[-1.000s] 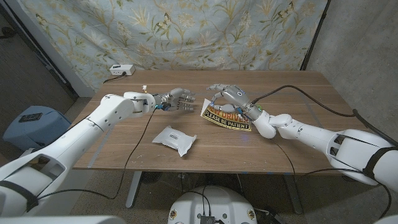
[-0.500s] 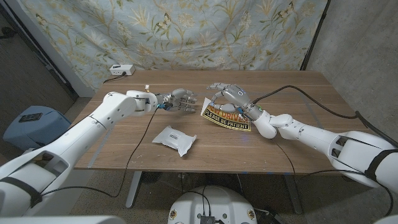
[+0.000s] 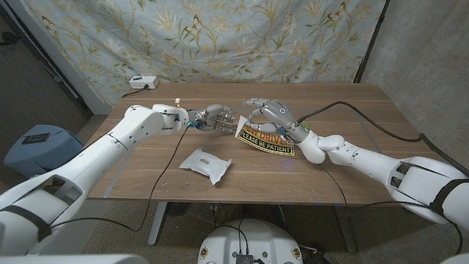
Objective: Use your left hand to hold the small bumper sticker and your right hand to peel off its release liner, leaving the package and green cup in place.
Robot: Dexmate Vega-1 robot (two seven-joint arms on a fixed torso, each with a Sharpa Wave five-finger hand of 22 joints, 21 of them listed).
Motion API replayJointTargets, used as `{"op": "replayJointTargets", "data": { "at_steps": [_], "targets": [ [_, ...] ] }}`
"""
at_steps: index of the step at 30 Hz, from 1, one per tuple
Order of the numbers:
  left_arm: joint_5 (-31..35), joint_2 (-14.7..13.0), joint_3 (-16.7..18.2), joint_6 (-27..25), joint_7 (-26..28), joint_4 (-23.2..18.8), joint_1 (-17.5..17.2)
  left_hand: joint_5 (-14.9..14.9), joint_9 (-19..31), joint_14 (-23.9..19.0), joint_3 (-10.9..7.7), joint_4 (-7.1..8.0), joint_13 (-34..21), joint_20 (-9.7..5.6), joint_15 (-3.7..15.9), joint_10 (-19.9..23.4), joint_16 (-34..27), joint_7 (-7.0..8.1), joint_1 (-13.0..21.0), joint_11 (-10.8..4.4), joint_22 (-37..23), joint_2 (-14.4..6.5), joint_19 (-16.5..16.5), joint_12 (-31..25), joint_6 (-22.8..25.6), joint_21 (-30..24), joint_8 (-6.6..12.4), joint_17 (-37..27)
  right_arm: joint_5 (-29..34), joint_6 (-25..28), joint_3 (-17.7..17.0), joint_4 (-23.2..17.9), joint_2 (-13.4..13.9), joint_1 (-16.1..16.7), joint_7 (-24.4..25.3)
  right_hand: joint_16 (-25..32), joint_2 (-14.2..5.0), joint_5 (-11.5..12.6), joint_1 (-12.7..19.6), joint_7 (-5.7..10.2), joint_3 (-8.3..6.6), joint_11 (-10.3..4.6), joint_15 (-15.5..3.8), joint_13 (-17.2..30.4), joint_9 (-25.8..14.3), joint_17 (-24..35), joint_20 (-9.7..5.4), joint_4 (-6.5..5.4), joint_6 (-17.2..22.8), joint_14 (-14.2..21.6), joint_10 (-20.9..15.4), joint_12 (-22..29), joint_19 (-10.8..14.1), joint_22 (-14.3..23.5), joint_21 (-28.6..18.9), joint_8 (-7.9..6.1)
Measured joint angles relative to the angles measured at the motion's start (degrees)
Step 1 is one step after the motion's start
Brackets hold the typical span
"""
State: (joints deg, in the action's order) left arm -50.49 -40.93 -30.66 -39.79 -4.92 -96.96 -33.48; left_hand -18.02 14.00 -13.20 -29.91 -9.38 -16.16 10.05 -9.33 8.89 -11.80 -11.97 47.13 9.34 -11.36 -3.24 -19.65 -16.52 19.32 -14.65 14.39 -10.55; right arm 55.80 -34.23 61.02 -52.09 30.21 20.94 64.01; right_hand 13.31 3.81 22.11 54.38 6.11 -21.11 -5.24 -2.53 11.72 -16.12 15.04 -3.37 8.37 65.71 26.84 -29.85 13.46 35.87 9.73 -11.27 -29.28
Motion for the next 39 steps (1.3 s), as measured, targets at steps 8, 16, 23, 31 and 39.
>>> {"op": "replayJointTargets", "data": {
  "at_steps": [8, 16, 23, 31, 39],
  "targets": [
    [0.13, 0.16, -0.6, -0.69, -0.25, -0.57, 0.54, 0.0, 0.53, -0.21, 1.08, -0.04, -0.49, 0.09, -0.21, 0.42, 0.0, -0.06, 0.31, 0.41, 0.0, 0.3, -0.54, 0.0, 1.52, -0.43, 0.47, 0.01, 0.88, -0.63, -1.1, 0.17, -0.4, 0.33, 0.0, 0.0, -0.23, -0.21, 0.23, -0.01, 0.0, 0.0, 0.0, 0.0, 0.0, 0.28, 0.0, 0.0, -0.02, 0.0, 0.0, 0.0, 0.0, 0.0, 0.0, -0.41],
    [0.51, 0.39, -1.6, -1.8, -1.37, -0.35, 1.71, -0.22, 1.14, -0.84, 1.9, -0.01, -1.24, 0.26, -0.18, 1.16, 0.0, 0.0, 1.13, 0.28, 0.01, 0.07, -0.97, -0.45, 3.39, -0.43, 1.0, 0.01, 1.75, -1.2, -2.39, 0.96, -1.14, 0.64, 0.0, 0.0, -0.22, -0.44, 0.22, 0.0, 0.0, 0.0, 0.0, 0.0, 0.02, 0.27, 0.0, 0.0, -0.02, 0.0, 0.0, -0.08, 0.0, 0.0, 0.0, -0.41],
    [1.15, 0.73, -2.61, -2.41, -2.37, 0.58, 2.93, -0.22, 1.8, -1.97, 2.6, -0.08, -1.82, 0.0, 0.13, 2.51, 0.0, -0.15, 1.81, 0.0, 0.01, 0.29, -1.88, -0.88, 6.0, -0.88, 1.99, 0.01, 1.9, -1.28, -2.77, 1.16, -1.42, 0.71, 0.0, 0.0, -0.22, -0.44, 0.22, 0.0, 0.0, 0.0, 0.0, 0.0, 0.04, 0.27, 0.0, 0.0, -0.03, 0.0, 0.0, -0.43, 0.0, 0.0, 0.0, -0.41],
    [1.15, 1.07, -3.24, -2.41, -2.37, 1.34, 3.74, -0.73, 3.42, -4.64, 2.98, -0.33, -3.01, -0.41, 0.75, 5.3, -0.24, -0.09, 3.85, -0.78, -0.25, -0.07, -4.13, -2.91, 10.62, -2.01, 4.22, 0.02, 1.9, -1.28, -2.77, 1.16, -1.42, 0.71, 0.0, 0.0, -0.22, -0.44, 0.22, 0.0, 0.17, 0.0, 0.0, 0.0, 0.03, 0.27, 0.0, -0.17, -0.03, 0.0, 0.0, -0.43, 0.01, 0.0, 0.0, -0.64],
    [2.41, 1.38, -3.56, -3.19, -3.24, 1.57, 4.09, -1.28, 5.78, -8.36, 3.98, -0.44, -4.42, -1.08, 1.99, 9.38, -0.72, 0.34, 6.63, -1.94, -0.25, 0.13, -7.25, -5.17, 15.61, -3.47, 7.07, 0.02, 1.87, -1.24, -2.8, 1.1, -1.53, 0.78, -0.01, 0.0, -0.21, -0.44, 0.22, 0.0, 0.17, 0.0, 0.0, 0.0, 0.0, 0.26, 0.01, -0.17, -0.04, 0.0, 0.0, -0.43, 0.01, 0.0, 0.0, -0.64]
  ]
}}
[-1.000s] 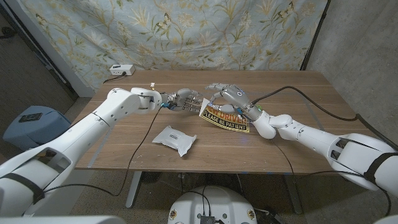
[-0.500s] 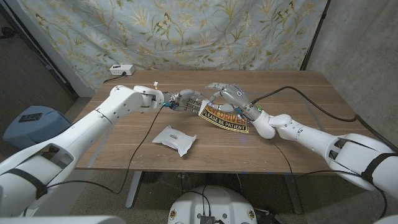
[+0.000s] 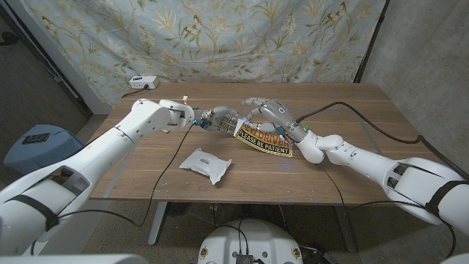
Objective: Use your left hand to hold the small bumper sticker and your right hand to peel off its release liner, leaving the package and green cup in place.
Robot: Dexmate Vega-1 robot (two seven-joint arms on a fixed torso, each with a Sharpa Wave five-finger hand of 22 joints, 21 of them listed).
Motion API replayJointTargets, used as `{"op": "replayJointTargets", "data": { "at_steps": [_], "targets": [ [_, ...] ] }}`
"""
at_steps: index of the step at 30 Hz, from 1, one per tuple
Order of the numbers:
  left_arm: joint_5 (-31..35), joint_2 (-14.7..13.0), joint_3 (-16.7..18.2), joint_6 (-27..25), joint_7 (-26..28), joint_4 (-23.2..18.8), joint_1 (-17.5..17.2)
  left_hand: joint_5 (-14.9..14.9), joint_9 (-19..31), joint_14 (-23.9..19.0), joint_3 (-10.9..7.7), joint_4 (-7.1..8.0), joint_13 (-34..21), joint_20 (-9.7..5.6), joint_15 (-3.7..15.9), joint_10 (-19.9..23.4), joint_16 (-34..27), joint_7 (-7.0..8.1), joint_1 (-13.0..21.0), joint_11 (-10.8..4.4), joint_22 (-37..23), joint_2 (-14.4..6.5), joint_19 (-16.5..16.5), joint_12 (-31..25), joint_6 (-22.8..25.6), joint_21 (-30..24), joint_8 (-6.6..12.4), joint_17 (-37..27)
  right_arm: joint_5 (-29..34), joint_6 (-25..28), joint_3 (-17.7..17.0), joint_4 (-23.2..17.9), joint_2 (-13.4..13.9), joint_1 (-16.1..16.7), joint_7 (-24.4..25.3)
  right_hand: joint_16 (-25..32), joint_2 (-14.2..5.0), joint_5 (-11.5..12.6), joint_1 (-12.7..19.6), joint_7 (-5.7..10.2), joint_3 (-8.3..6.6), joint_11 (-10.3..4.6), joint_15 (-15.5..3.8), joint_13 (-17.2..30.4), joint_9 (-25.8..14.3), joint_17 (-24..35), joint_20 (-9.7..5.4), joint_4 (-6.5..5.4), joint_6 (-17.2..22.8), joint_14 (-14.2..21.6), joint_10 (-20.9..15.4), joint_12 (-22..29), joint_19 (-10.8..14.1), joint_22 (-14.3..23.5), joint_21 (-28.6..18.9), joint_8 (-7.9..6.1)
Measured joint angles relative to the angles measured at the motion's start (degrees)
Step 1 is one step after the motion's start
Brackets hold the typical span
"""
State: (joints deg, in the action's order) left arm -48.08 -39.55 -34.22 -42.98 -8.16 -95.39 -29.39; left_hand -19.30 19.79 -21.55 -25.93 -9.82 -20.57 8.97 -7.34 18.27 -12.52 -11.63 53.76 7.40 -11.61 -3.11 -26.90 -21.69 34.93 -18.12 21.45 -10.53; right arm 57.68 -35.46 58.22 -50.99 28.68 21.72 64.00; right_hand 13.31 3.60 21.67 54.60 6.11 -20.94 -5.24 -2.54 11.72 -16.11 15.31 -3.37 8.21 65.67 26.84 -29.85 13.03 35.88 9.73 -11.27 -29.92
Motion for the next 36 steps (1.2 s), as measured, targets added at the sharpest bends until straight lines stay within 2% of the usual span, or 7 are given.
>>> {"op": "replayJointTargets", "data": {
  "at_steps": [9, 10, 11, 24, 27, 33, 36],
  "targets": [
    [0.53, 0.62, 0.26, -0.6, 1.16, -0.59, -0.57, -0.62, 3.22, -6.25, 0.83, 0.35, -2.06, -1.1, 2.53, 6.47, -0.85, 1.94, 2.34, -2.38, 0.0, -0.06, -4.55, -3.37, 7.22, -2.24, 4.46, 0.0, -0.14, 0.0, -0.08, -0.07, 0.0, 0.12, 0.0, 0.0, 0.0, 0.0, 0.0, 0.0, 0.0, 0.13, 0.0, 0.0, -0.04, 0.27, 0.0, 0.0, 0.0, 0.0, -0.13, 0.0, 0.0, 0.0, 0.0, 0.02],
    [0.53, 0.64, 0.28, -0.6, 1.16, -0.62, -0.6, -0.85, 3.51, -6.96, 0.83, 0.36, -2.27, -1.31, 2.81, 6.91, -0.85, 2.19, 2.34, -2.67, 0.0, -0.06, -4.8, -3.71, 7.63, -2.47, 4.83, 0.0, -0.16, 0.0, -0.08, -0.07, 0.0, 0.12, 0.0, 0.0, 0.0, 0.0, 0.0, 0.0, 0.0, 0.2, 0.0, 0.0, -0.14, 0.27, 0.0, 0.0, 0.0, 0.0, -0.2, 0.0, 0.0, 0.0, 0.0, 0.0],
    [0.76, 0.74, 0.39, -1.1, 3.52, -0.79, -0.76, -0.84, 3.78, -7.58, 0.83, 0.36, -2.46, -1.28, 2.83, 7.62, -1.06, 2.45, 2.34, -2.85, 0.01, -0.06, -5.18, -3.98, 8.14, -2.52, 5.14, 0.0, -0.23, 0.0, -0.21, -0.44, 0.36, 0.31, 0.0, 0.0, 0.0, 0.0, 0.0, -0.01, 0.0, 0.2, 0.0, 0.0, -0.2, 0.27, 0.0, 0.0, -0.02, 0.0, -0.2, 0.0, 0.0, 0.0, 0.0, -0.06],
    [0.7, 1.46, 1.18, -1.54, 6.52, -1.61, -1.72, -1.95, 7.35, -15.46, 0.29, 0.52, -5.27, -3.16, 6.01, 16.85, -1.69, 5.07, 3.87, -6.25, -0.23, -1.12, -10.09, -8.43, 17.53, -5.54, 11.03, -0.29, -1.65, 0.32, 0.56, -1.68, 1.39, 0.38, 0.0, 0.0, -0.24, -0.28, 0.24, -0.09, 0.41, 0.2, 0.0, 0.0, -0.28, 0.27, 0.0, -0.08, -0.1, 0.0, -0.2, -0.28, 0.0, 0.0, 0.0, -0.2],
    [0.59, 1.58, 1.32, -1.55, 7.25, -1.65, -1.9, -1.94, 7.47, -16.59, -0.16, 0.34, -5.77, -3.75, 6.72, 18.05, -1.69, 5.4, 4.29, -7.05, -0.27, -1.54, -10.68, -9.05, 19.54, -5.85, 11.95, -0.29, -2.01, 0.53, 1.02, -1.98, 1.66, 0.38, -0.01, 0.0, -0.24, -0.28, 0.24, -0.09, 0.41, 0.2, 0.0, 0.0, -0.28, 0.27, 0.0, -0.08, -0.1, 0.0, -0.2, -0.33, 0.0, 0.0, 0.0, -0.2],
    [0.42, 1.84, 1.49, -1.55, 7.86, -1.67, -2.11, -1.94, 7.29, -17.27, -0.71, 0.42, -6.31, -3.85, 7.04, 19.12, -1.69, 5.77, 4.62, -7.1, -0.27, -1.86, -11.39, -9.48, 21.08, -6.29, 12.49, -0.29, -2.87, 0.91, 1.68, -2.32, 1.99, 0.2, 0.0, 0.0, -0.23, -0.28, 0.23, 0.11, 0.4, -0.01, 0.0, 0.0, -0.28, 0.26, 0.0, -0.08, -0.33, 0.0, -0.42, -0.32, 0.0, 0.0, 0.0, -0.2],
    [0.38, 1.88, 1.53, -1.51, 7.98, -1.66, -2.16, -1.94, 7.03, -17.27, -0.71, 0.42, -6.41, -3.85, 7.03, 19.21, -1.9, 5.46, 4.91, -7.19, -0.27, -2.16, -11.39, -9.48, 21.41, -6.29, 12.49, -0.56, -3.24, 1.03, 2.14, -2.48, 2.16, 0.05, -0.01, 0.0, -0.23, -0.28, 0.23, 0.11, 0.57, -0.01, 0.0, 0.0, -0.27, 0.26, 0.0, -0.25, -0.33, 0.0, -0.42, -0.32, 0.0, 0.0, 0.0, -0.19]
  ]
}}
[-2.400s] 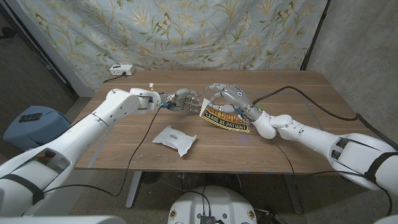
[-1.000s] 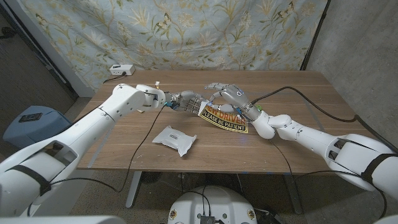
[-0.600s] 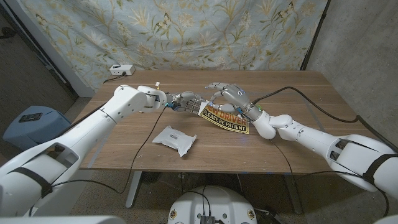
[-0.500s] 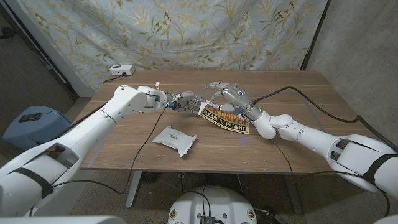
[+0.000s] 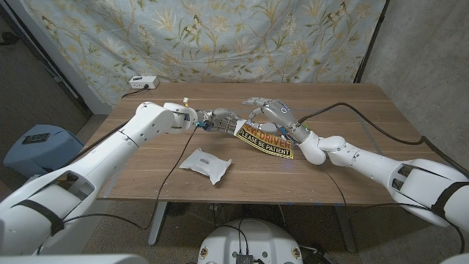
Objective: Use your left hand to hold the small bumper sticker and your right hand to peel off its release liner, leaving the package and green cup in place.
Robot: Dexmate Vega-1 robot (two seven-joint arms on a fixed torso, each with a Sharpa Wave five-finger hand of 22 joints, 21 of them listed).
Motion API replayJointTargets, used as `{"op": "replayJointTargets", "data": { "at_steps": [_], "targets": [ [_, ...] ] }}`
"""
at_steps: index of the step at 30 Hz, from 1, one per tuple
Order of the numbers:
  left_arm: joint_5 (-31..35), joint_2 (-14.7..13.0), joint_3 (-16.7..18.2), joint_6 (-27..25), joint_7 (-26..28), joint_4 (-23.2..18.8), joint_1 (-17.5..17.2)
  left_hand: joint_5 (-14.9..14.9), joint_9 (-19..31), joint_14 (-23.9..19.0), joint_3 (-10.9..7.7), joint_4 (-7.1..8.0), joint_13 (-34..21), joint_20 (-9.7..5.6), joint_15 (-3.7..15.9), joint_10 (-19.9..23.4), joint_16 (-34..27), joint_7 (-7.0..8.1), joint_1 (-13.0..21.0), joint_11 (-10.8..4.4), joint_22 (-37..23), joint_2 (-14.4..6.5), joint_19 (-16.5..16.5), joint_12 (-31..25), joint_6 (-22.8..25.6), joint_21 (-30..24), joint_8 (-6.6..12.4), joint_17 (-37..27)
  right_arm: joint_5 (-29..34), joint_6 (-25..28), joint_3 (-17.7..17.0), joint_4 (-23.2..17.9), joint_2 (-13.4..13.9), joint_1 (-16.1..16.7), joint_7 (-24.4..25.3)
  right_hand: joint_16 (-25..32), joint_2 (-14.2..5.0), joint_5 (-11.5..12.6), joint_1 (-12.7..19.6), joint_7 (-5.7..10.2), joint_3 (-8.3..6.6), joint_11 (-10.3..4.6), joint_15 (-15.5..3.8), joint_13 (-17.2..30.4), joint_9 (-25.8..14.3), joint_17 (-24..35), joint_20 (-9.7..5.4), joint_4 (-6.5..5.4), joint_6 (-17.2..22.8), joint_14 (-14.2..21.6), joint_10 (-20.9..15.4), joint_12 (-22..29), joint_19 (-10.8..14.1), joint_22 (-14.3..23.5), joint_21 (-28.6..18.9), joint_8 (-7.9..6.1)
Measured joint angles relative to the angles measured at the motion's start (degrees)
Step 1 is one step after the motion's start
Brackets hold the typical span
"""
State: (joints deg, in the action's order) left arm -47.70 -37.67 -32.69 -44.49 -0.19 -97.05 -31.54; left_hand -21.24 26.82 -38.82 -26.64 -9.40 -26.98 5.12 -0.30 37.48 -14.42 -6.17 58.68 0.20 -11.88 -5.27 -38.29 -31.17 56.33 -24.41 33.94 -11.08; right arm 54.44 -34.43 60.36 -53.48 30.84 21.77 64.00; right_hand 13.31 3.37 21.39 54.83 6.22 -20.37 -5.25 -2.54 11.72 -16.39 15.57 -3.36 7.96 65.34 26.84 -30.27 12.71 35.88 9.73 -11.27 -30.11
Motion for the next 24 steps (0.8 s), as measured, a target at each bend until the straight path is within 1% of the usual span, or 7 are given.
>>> {"op": "replayJointTargets", "data": {
  "at_steps": [5, 9, 11, 14, 24],
  "targets": [
    [-0.06, 0.04, 0.16, 0.34, 0.22, 0.06, -0.21, 0.0, -0.01, 0.0, 0.0, 0.0, -0.33, 0.0, 0.0, 0.0, 0.0, 0.14, 0.64, 0.0, 0.0, -0.19, 0.0, 0.0, 0.48, -0.44, 0.0, -0.26, -0.46, 0.12, 0.46, -0.07, 0.12, -0.18, 0.0, 0.0, 0.0, 0.0, 0.0, -0.08, -0.01, 0.0, 0.0, 0.0, 0.01, 0.0, 0.0, 0.01, -0.08, 0.0, 0.0, 0.0, 0.0, 0.0, 0.0, -0.03],
    [-0.16, 0.03, 0.41, 0.76, 0.38, 0.06, -0.57, 0.0, 0.02, -0.16, 0.04, -0.04, -0.53, 0.0, 0.16, -0.01, -0.22, -0.17, 0.68, 0.0, 0.0, -0.23, 0.0, 0.0, 0.78, -0.44, 0.0, -0.53, -0.62, 0.17, 0.65, -0.07, 0.14, -0.26, 0.0, 0.0, 0.0, 0.0, 0.0, -0.08, -0.01, 0.0, 0.0, 0.0, 0.05, 0.0, 0.0, 0.01, -0.08, 0.0, 0.0, 0.01, 0.0, 0.0, 0.0, -0.23],
    [-0.22, 0.0, 0.51, 1.06, 0.5, 0.04, -0.76, 0.0, 0.13, -0.3, 0.25, -0.25, -0.62, 0.0, 0.3, -0.01, -0.22, -0.17, 0.79, 0.0, 0.0, -0.34, 0.01, 0.0, 0.78, -0.44, 0.41, -0.53, -0.62, 0.17, 0.65, -0.07, 0.13, -0.27, 0.0, 0.0, 0.0, 0.0, 0.0, -0.08, -0.01, 0.0, 0.0, 0.0, 0.06, 0.0, 0.0, 0.01, -0.08, 0.0, 0.0, 0.01, 0.0, 0.0, 0.0, -0.23],
    [-0.27, -0.08, 0.67, 1.27, 0.62, -0.06, -0.96, 0.27, 0.17, -0.3, 0.25, -0.25, -0.79, 0.0, 0.3, -0.01, -0.22, -0.17, 0.98, 0.0, 0.01, -0.54, 0.01, 0.0, 0.78, -0.44, 0.43, -0.53, -0.58, 0.13, 0.64, 0.05, 0.03, -0.27, 0.0, 0.0, 0.01, 0.0, 0.0, -0.08, -0.01, 0.0, 0.0, 0.0, 0.05, 0.0, 0.0, 0.01, -0.08, 0.0, 0.0, 0.04, 0.0, 0.0, 0.0, -0.23],
    [-0.47, -0.39, 0.95, 1.9, 0.83, -0.29, -1.49, 0.49, 0.44, -0.29, 0.25, -0.24, -1.13, -0.22, 0.3, -0.02, -0.22, -0.17, 0.98, 0.0, 0.01, -0.53, 0.23, 0.0, 0.78, -0.89, 0.43, -0.53, 0.74, -0.37, -0.67, 1.03, -0.52, 0.02, 0.0, 0.0, 0.0, 0.0, 0.0, -0.08, -0.01, 0.0, 0.0, 0.0, 0.01, 0.28, 0.0, 0.01, -0.08, 0.0, 0.01, 0.04, 0.0, 0.0, 0.0, -0.23]
  ]
}}
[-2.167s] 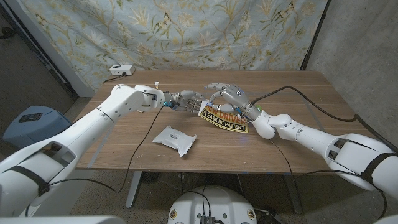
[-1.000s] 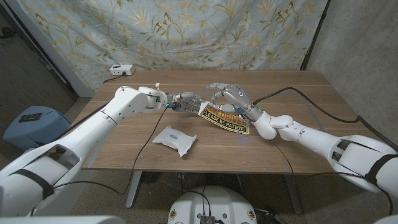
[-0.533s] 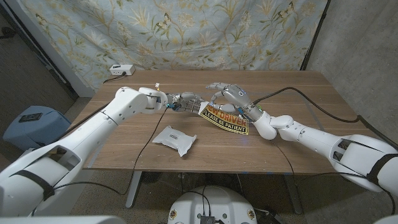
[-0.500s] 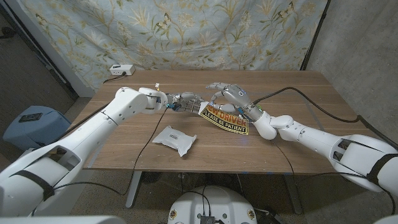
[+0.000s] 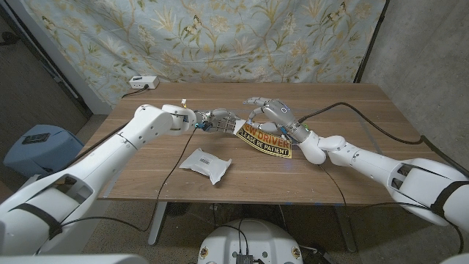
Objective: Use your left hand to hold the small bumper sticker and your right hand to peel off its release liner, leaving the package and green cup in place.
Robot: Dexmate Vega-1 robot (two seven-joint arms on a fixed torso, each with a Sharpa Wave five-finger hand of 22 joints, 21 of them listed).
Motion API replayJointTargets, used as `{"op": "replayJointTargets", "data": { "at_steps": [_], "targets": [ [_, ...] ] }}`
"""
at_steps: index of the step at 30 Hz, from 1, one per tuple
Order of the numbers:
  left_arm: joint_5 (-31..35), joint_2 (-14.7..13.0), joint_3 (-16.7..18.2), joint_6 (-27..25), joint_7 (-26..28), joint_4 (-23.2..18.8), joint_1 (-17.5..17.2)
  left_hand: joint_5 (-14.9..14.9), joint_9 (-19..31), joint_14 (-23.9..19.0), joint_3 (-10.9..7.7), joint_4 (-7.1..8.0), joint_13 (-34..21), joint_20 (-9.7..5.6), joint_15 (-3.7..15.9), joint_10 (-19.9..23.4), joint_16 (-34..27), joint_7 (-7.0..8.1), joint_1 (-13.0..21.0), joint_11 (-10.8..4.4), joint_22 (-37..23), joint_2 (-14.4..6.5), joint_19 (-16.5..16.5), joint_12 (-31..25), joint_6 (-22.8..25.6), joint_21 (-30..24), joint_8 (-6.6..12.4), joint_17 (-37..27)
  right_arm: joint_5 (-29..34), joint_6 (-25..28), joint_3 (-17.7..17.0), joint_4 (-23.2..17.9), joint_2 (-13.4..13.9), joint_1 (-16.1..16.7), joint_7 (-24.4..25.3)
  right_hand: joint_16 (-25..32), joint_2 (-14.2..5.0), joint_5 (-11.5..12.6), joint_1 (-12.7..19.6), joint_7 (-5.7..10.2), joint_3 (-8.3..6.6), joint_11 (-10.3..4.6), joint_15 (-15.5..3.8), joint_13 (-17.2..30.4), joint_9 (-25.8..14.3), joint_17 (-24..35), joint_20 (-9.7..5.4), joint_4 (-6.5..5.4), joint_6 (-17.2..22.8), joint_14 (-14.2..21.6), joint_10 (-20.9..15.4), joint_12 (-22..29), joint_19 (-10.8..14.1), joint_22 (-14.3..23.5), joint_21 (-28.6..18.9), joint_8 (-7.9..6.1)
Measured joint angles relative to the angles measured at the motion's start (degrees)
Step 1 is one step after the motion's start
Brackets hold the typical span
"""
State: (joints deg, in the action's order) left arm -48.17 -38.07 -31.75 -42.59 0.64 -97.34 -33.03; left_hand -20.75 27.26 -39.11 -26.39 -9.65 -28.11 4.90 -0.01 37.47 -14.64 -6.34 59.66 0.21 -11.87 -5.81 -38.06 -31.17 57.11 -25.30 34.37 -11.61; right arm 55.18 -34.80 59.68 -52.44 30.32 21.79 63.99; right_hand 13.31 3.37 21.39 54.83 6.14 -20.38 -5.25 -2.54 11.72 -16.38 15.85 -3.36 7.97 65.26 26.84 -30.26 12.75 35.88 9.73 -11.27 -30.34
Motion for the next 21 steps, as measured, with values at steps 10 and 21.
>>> {"op": "replayJointTargets", "data": {
  "at_steps": [10, 21],
  "targets": [
    [-0.04, -0.09, 0.13, 0.59, 0.01, 0.09, -0.19, 0.21, 0.26, 0.0, 0.0, 0.0, -0.46, 0.0, 0.0, 0.0, 0.0, 0.0, 0.03, 0.0, 0.0, 0.04, 0.0, 0.0, 0.0, 0.0, 0.0, -0.23, 0.14, 0.17, 0.06, -0.36, 0.34, 0.08, -0.03, 0.0, -0.31, -0.22, 0.31, -0.01, 0.32, 0.0, 0.0, 0.0, 0.0, 0.0, 0.0, 0.32, -0.01, 0.0, 0.0, 0.0, 0.0, 0.0, 0.0, -0.19],
    [0.02, -0.06, 0.14, 1.22, -0.56, 1.09, -0.15, 0.41, 0.26, 0.01, 0.0, 0.0, -0.72, 0.01, 0.0, -0.01, 0.0, -0.22, 0.53, 0.0, 0.01, 0.07, 0.0, 0.0, -0.22, -0.4, 0.0, -0.26, -1.0, 1.17, 1.16, -1.17, 1.04, -0.5, -0.25, 0.0, -0.54, -0.22, 0.54, -0.1, 0.32, 0.0, 0.0, 0.0, 0.26, -0.01, 0.0, 0.32, -0.1, 0.0, 0.0, -0.26, 0.0, 0.0, 0.0, -0.18]
  ]
}}
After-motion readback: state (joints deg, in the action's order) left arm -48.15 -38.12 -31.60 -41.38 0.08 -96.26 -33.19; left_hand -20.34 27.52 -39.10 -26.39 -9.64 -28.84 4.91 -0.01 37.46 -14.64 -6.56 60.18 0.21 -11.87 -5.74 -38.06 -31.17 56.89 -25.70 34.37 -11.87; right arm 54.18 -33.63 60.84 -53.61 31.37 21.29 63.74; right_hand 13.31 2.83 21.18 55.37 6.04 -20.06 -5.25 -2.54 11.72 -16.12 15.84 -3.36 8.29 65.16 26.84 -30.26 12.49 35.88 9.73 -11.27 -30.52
